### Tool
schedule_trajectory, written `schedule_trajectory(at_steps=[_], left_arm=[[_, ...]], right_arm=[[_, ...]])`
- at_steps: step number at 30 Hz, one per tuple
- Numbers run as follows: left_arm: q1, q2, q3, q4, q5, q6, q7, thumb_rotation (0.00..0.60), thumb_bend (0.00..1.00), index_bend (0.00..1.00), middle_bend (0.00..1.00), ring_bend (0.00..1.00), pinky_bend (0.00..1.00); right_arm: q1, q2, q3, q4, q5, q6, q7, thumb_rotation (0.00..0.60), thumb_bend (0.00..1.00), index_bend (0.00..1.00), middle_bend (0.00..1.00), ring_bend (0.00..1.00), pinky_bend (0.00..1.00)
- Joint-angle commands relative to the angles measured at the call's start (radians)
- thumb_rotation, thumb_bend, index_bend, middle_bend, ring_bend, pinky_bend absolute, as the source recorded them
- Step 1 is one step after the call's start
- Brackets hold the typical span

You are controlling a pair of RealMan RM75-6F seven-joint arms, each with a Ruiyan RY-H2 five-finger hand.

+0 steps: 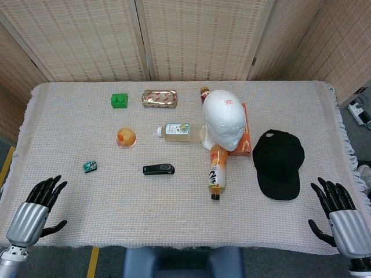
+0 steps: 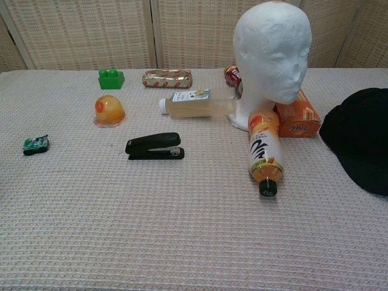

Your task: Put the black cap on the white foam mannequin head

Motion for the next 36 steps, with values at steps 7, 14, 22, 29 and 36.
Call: schedule_trajectory(at_steps=[7,14,22,29,36], left_arm=[[-0.001,0.004,0.000,-0.007,0.002,0.004,-0.016,0.600,0.11,0.09,0.02,0.00,0.15],[-0.014,0.014,-0.007,-0.003,-0.009,-0.010,-0.064,0.600,0.11,0.09,0.03,0.00,0.15],[-0.024,0.029,-0.020,0.001,-0.043,-0.028,-0.113,0.600,0.11,0.09,0.02,0.00,0.15],[-0.025,0.037,-0.015,-0.005,-0.037,-0.027,-0.133,0.600,0.11,0.09,0.02,0.00,0.15],[-0.021,0.042,-0.015,-0.008,-0.032,-0.012,-0.151,0.600,0.11,0.09,0.03,0.00,0.15]], right_arm=[[0.008,-0.027,0.007,0.010,0.008,-0.015,-0.032,0.600,0.26,0.00,0.00,0.00,0.00],[0.063,-0.160,0.069,0.149,0.008,-0.023,-0.022,0.600,0.22,0.23,0.00,0.00,0.00],[0.070,-0.412,0.041,0.546,0.006,-0.033,0.055,0.600,0.22,0.37,0.00,0.00,0.00],[0.053,-0.602,0.050,0.864,0.055,-0.016,0.204,0.600,0.22,0.38,0.00,0.00,0.00],[0.076,-0.738,0.106,1.087,0.103,0.008,0.262,0.600,0.22,0.35,0.00,0.00,0.00]])
